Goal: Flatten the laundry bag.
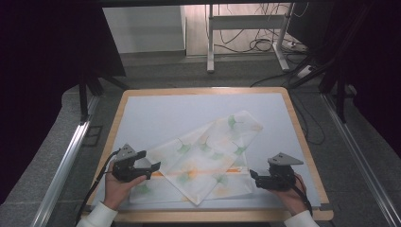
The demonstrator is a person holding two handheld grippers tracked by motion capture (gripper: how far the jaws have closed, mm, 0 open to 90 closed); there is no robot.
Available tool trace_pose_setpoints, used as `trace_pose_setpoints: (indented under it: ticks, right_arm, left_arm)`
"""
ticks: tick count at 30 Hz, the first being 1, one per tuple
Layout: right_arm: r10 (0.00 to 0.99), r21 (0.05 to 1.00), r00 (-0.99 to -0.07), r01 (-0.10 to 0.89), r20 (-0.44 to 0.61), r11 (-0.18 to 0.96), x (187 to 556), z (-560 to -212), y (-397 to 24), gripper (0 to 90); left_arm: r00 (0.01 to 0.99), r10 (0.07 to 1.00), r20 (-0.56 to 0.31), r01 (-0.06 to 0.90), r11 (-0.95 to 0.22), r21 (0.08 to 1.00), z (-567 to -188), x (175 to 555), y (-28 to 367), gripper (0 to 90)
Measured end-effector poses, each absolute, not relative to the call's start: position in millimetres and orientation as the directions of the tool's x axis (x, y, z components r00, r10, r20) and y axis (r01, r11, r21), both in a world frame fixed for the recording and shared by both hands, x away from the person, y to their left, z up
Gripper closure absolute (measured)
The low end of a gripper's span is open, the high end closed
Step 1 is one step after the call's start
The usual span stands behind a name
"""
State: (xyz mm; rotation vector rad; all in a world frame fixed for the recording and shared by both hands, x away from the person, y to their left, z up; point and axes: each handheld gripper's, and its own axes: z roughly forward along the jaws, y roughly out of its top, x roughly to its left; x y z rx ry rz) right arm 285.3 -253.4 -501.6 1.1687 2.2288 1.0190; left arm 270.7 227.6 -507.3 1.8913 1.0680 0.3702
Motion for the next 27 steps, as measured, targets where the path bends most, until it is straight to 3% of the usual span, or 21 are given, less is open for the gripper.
trace_pose_setpoints:
  ticks: [5,16,17,22,23,25,27]
  right_arm:
    - [0.809,0.781,-0.588,0.504,-0.003,0.369,285.3,-497.1,-253.7,28.0]
    - [0.771,0.787,-0.635,0.498,0.044,0.365,285.2,-494.8,-249.9,40.2]
    - [0.766,0.787,-0.641,0.496,0.046,0.368,284.9,-494.4,-248.7,45.7]
    - [0.757,0.78,-0.65,0.505,0.061,0.371,284.0,-496.2,-248.4,56.5]
    - [0.751,0.777,-0.657,0.506,0.067,0.374,283.4,-496.4,-249.1,63.4]
    - [0.749,0.777,-0.659,0.506,0.068,0.375,282.8,-496.4,-249.3,67.3]
    - [0.743,0.775,-0.664,0.513,0.085,0.37,281.5,-495.7,-250.0,77.1]
  left_arm:
    - [0.593,0.785,-0.179,0.527,-0.211,0.823,-506.9,268.9,227.9,21.8]
    - [0.604,0.78,-0.164,0.523,-0.233,0.82,-507.4,264.6,228.0,22.4]
    - [0.604,0.781,-0.161,0.522,-0.235,0.82,-507.3,264.4,228.1,22.4]
    - [0.605,0.776,-0.181,0.523,-0.215,0.825,-506.0,266.0,228.8,22.4]
    - [0.604,0.774,-0.189,0.528,-0.211,0.823,-505.5,267.8,229.2,22.4]
    - [0.604,0.775,-0.184,0.528,-0.217,0.821,-505.2,268.8,228.7,22.5]
    - [0.615,0.768,-0.18,0.524,-0.227,0.821,-504.1,269.9,225.1,22.5]
